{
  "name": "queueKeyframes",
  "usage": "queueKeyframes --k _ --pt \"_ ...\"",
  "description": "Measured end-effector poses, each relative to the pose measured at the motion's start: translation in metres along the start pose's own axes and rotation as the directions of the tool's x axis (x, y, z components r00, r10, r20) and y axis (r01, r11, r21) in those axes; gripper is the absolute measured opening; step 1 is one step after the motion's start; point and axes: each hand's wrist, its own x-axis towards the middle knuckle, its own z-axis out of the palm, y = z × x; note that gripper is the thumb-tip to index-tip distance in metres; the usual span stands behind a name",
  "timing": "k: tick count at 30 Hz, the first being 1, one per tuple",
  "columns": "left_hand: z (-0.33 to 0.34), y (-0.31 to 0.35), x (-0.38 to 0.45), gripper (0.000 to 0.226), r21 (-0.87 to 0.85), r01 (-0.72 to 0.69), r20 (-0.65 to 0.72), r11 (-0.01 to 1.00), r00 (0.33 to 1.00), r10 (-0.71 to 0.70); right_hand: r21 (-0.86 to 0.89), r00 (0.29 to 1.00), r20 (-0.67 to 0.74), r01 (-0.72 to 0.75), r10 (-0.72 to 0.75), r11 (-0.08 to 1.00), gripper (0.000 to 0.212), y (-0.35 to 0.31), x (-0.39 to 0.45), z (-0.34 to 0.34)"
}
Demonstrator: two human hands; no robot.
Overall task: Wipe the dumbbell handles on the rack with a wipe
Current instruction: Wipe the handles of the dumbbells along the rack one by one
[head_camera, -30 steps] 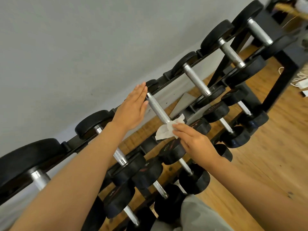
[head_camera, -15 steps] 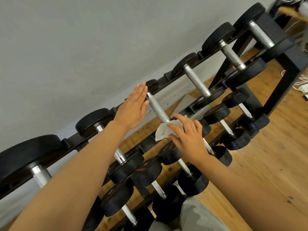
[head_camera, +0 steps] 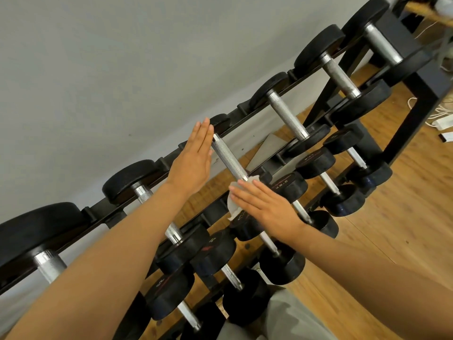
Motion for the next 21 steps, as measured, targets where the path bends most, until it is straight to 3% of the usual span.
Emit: queueKeyframes --k 4,7,11,17,21 --pt "0.001 -0.003 0.0 0.054 -0.041 -0.015 -0.016 0.999 1.0 0.015 0.162 0.956 -0.082 -0.266 0.281 0.95 0.051 0.009 -0.007 -0.006" --pt "0.002 0.0 -0.002 0.054 -0.058 0.002 -0.016 0.998 1.0 -0.003 0.158 0.909 -0.115 -0.381 0.4 0.911 0.05 -0.013 0.002 0.004" --pt "0.003 0.002 -0.003 0.056 -0.02 0.012 -0.026 1.0 1.0 -0.012 0.075 0.899 -0.183 -0.391 0.398 0.917 0.043 -0.026 0.014 0.012" --pt "0.004 -0.001 -0.006 0.056 -0.124 0.038 -0.058 0.992 0.997 -0.046 0.068 0.96 -0.17 -0.214 0.223 0.974 0.038 -0.01 0.01 0.004" --pt "0.005 0.003 -0.001 0.056 -0.15 0.042 -0.059 0.988 0.997 -0.052 0.213 0.872 -0.204 -0.404 0.445 0.89 0.04 -0.014 0.01 -0.002"
